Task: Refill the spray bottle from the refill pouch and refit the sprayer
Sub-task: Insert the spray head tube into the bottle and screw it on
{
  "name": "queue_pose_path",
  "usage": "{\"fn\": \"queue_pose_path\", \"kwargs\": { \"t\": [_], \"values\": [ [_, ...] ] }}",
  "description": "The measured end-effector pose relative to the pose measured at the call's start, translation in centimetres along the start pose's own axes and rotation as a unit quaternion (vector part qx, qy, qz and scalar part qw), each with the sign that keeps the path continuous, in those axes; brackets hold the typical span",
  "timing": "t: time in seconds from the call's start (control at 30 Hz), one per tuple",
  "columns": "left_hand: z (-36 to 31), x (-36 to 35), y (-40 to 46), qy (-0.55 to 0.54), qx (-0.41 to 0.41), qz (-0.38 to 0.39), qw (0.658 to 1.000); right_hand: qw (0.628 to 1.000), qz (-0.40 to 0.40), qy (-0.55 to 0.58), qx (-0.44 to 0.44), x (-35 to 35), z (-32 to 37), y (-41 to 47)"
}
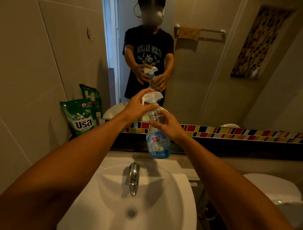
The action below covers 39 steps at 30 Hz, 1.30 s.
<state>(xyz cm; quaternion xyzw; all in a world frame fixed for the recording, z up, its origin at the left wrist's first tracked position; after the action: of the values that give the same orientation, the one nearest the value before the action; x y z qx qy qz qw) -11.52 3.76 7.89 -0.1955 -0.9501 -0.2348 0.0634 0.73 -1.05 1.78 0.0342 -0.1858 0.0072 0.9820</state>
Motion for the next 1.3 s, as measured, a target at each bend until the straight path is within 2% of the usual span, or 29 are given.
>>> {"fn": "queue_pose_path", "kwargs": {
  "t": [0.17,0.43,0.77,1.07,1.3],
  "values": [
    [-0.3,0.2,0.1,0.009,-0.017,-0.03,0.999,1.0,0.0,-0.007,0.013,-0.4,0.5,0.3],
    [0.1,0.4,0.2,0.005,-0.002,-0.007,1.0,1.0,-0.002,0.007,0.008,-0.2,0.0,0.5],
    [-0.3,0.4,-0.2,0.006,-0.02,-0.029,0.999,1.0,0.002,0.004,0.016,-0.6,0.2,0.7],
    [0.6,0.1,-0.1,-0.002,0.003,-0.002,1.0,1.0,-0.003,0.005,0.006,-0.3,-0.6,0.6],
    [0.2,0.1,-0.4,0.014,-0.02,-0.019,1.0,1.0,0.005,0.008,0.025,-0.8,0.3,0.5]
  ]
}}
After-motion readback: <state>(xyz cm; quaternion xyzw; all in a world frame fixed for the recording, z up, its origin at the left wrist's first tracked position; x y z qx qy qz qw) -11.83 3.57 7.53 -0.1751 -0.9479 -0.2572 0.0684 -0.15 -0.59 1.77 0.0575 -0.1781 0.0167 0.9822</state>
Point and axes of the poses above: each hand's wrist, its own y-axis towards the middle knuckle, its own x-axis out of the back of the hand, z = x × y, the point moved 10 cm from there along y, towards the middle knuckle, and after that the axes turned 5 degrees about -x, right-handed, at the moved point
